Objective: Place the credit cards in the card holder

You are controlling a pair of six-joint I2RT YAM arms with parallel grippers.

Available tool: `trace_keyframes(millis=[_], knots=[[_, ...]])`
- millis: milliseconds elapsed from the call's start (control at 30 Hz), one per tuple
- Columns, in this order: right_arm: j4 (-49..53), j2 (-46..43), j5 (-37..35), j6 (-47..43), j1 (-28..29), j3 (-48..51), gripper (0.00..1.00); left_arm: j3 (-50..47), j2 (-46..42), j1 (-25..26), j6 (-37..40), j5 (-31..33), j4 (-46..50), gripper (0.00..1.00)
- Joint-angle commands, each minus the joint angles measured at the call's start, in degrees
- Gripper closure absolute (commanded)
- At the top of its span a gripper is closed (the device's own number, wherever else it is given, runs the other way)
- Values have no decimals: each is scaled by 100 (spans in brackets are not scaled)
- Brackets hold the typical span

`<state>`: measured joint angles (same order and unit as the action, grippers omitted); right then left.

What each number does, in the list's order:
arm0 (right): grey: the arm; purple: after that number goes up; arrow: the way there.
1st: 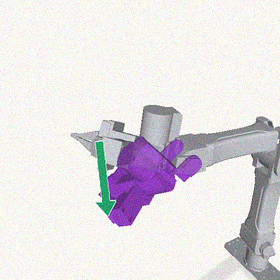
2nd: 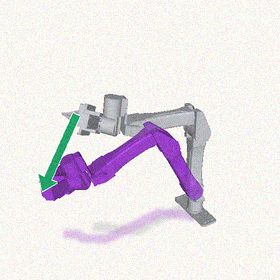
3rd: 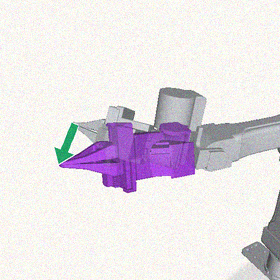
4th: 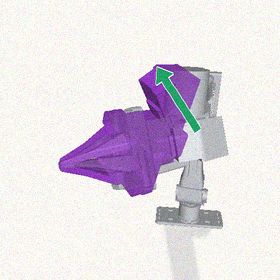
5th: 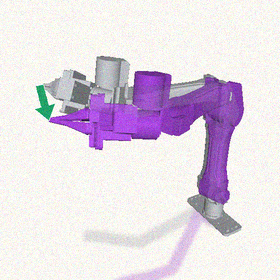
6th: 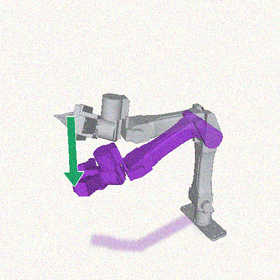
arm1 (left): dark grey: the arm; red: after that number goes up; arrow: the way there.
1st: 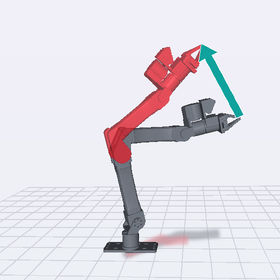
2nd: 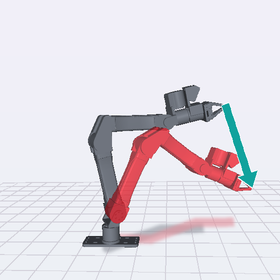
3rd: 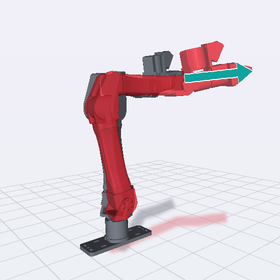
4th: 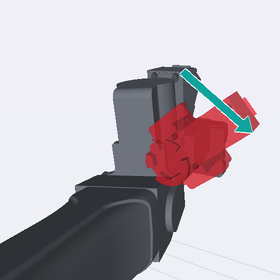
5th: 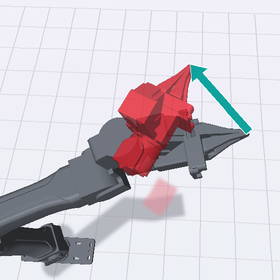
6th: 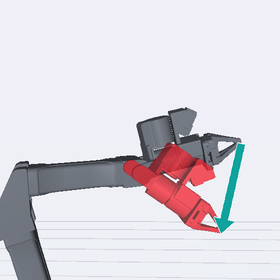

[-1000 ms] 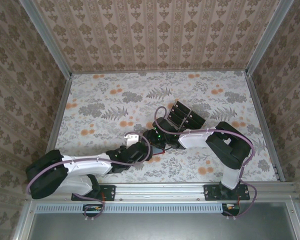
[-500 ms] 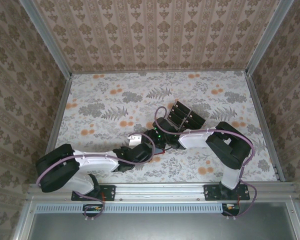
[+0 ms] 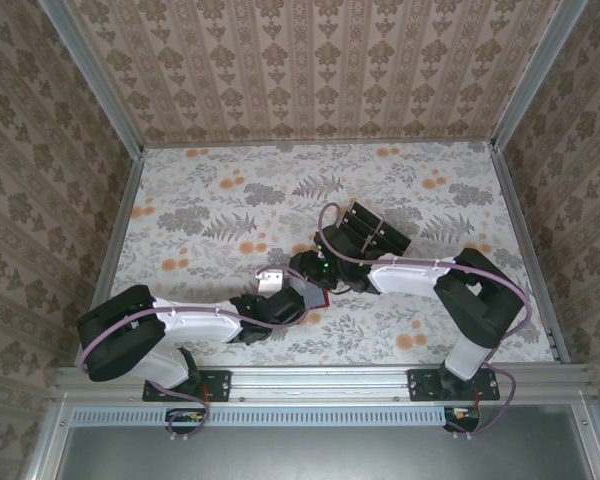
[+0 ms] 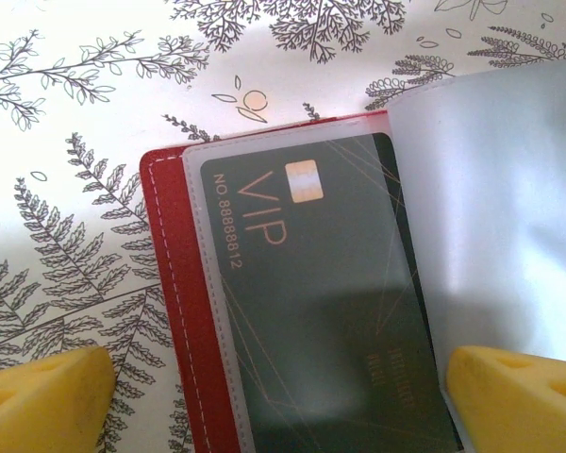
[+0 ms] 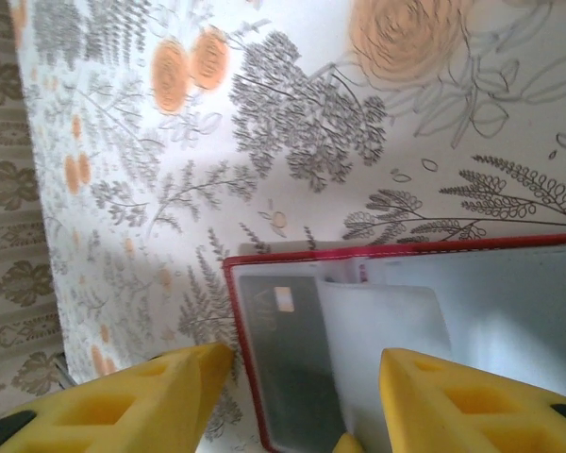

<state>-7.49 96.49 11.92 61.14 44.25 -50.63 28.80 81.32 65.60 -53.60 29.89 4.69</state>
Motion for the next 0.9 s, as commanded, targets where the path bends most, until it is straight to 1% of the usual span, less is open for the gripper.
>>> trace_keyframes(millis=[0,133,533,700,867], knots=[[550,-258,-234,-420,-44,-94,45,17,108,31,-157,87,305,0],[674,-206,-316,-507,-61,-86,45,8,97,36,-185,87,306,0],[554,347,-341,-622,-62,-25,46,7,95,32,-190,105,312,0],[350,572,-76,-678,-60,-60,46,29,92,31,-178,114,322,0],[112,591,203,-718,-63,-42,46,29,52,31,-168,114,322,0]])
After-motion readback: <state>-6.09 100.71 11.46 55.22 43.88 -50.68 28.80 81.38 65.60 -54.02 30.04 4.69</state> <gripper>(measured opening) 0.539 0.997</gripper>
